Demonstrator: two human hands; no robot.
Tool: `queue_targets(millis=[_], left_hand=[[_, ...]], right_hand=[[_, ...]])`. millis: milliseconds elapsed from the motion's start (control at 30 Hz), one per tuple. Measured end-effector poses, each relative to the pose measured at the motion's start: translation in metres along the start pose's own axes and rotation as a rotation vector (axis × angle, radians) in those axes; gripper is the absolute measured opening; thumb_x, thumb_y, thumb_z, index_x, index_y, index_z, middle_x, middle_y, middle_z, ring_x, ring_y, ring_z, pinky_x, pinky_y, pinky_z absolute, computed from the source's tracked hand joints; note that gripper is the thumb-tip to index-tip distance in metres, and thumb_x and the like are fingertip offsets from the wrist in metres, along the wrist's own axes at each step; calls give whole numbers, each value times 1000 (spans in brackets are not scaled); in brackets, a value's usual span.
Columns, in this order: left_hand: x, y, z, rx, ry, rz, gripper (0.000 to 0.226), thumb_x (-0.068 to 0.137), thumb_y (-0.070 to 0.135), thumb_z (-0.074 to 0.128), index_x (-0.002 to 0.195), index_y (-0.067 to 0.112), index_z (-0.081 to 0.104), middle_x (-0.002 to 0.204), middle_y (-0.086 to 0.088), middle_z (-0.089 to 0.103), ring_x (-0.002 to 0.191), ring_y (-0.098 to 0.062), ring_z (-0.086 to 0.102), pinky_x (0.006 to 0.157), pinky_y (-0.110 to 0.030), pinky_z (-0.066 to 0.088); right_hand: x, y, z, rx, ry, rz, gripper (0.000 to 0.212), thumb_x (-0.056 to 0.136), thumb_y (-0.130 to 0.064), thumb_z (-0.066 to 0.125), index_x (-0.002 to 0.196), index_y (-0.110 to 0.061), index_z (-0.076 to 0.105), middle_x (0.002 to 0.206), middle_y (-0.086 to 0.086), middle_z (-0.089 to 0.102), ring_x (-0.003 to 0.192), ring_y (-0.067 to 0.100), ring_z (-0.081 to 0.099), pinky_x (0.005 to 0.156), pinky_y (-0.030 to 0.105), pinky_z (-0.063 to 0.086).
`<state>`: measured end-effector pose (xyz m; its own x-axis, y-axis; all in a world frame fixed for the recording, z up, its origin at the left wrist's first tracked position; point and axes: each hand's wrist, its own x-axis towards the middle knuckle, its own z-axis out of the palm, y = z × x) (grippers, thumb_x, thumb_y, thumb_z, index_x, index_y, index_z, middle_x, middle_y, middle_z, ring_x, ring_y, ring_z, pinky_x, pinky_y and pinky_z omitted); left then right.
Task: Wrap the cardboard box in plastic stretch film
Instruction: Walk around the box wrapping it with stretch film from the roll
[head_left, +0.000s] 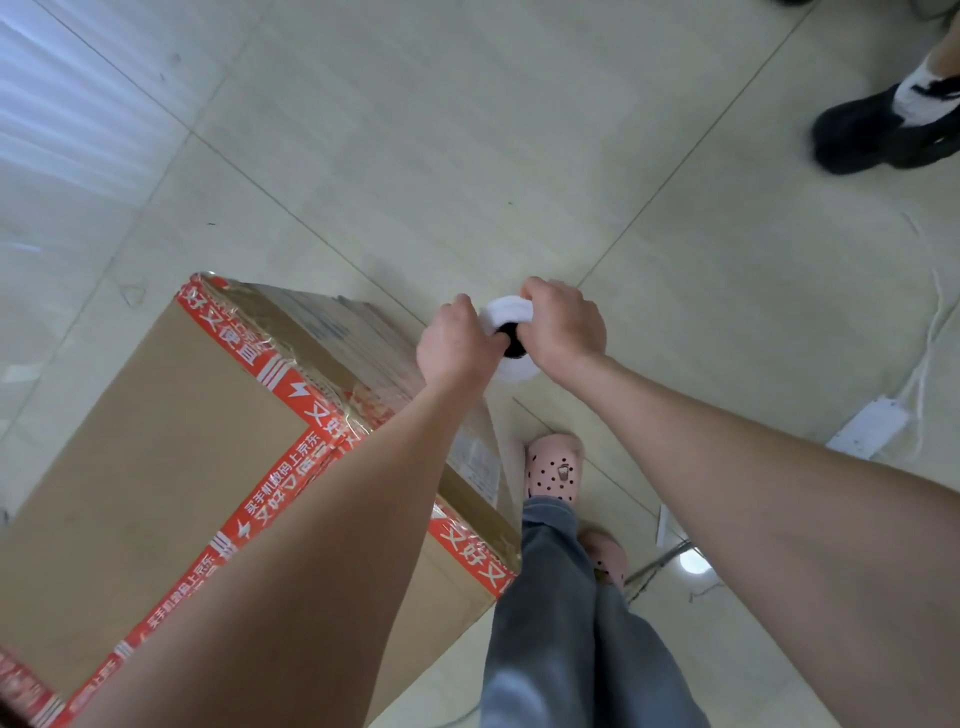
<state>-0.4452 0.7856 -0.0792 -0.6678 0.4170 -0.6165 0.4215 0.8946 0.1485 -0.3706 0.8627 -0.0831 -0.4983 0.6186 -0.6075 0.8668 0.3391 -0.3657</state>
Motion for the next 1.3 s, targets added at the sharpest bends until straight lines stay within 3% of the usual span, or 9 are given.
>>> queue_targets(millis=[167,333,500,667,833,967,1067,1167,1300], left_hand=[[13,-9,-8,-31,60,1,35,84,29,60,110,9,46,110,-6,52,93,-28,57,63,-32,37],[28,0,-19,34,9,155,45,85,18,60,126,17,41,121,-5,46,101,-27,56,62,-33,41],[35,8,-23,178,-70,328,51,89,13,52,138,25,41,125,-5,48,114,-25,50,70,-35,44],[48,2,-33,116,-68,203,30,86,16,55,116,15,53,105,-8,56,94,-31,59,62,-32,38],[53,-10,-41,-114,-44,-92,29,85,24,59,110,9,53,106,-14,61,99,-34,59,67,-32,40],[62,-15,-47,-257,1,-253,34,84,32,63,106,7,54,107,-14,62,100,-34,59,72,-33,42],[66,-18,-48,-310,21,-329,34,84,31,62,107,7,53,110,-15,61,102,-34,58,76,-33,44],[70,-20,-49,-259,28,-336,35,85,31,60,110,6,51,111,-14,60,103,-33,57,72,-32,40],[83,-18,-58,-160,44,-195,35,87,21,55,121,15,48,115,-9,53,102,-30,57,69,-33,41]], right_hand=[[12,-23,4,-3,-10,-110,41,89,-10,48,127,-24,48,129,3,49,102,32,58,72,32,38],[13,-20,8,315,-66,390,47,84,-24,63,126,-15,42,129,9,48,110,34,56,79,33,41],[21,-23,4,197,-11,252,26,88,-19,54,113,-19,48,119,7,51,99,33,57,74,34,42],[36,-34,0,73,-53,53,25,93,-24,46,115,-26,56,114,3,55,100,33,58,70,32,37],[50,-60,-12,-95,-119,-289,40,90,-10,49,124,-28,56,128,1,52,110,30,56,80,34,42],[61,-70,-16,-52,-143,-83,46,88,-17,57,132,-23,43,135,4,44,112,30,55,82,35,44],[73,-70,-18,55,-219,90,50,81,-33,67,124,-16,46,124,9,56,110,30,57,78,31,43],[81,-77,-18,76,-224,73,37,81,-28,65,113,-17,51,113,7,63,101,28,59,69,28,39],[85,-90,-19,-13,-225,-30,28,83,-25,61,110,-19,54,106,8,65,96,29,60,69,28,40]])
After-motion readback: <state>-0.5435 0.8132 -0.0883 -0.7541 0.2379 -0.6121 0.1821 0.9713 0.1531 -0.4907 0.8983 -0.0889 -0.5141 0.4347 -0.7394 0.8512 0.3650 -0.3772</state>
